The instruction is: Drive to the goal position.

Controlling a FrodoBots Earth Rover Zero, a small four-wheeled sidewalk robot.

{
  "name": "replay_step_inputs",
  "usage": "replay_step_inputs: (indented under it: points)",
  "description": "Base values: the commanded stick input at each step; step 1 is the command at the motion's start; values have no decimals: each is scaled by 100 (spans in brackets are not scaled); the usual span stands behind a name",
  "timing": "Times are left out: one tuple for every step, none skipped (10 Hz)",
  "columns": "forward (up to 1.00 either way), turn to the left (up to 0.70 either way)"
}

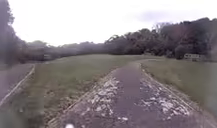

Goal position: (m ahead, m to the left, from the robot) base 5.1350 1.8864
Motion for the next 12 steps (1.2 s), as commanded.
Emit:
replay_step_inputs:
  points:
    - [85,-34]
    - [85,-34]
    - [85,-34]
    - [85,-4]
    - [85,0]
    - [85,0]
    - [85,-7]
    - [85,-18]
    - [85,-29]
    - [85,0]
    - [85,0]
    - [85,0]
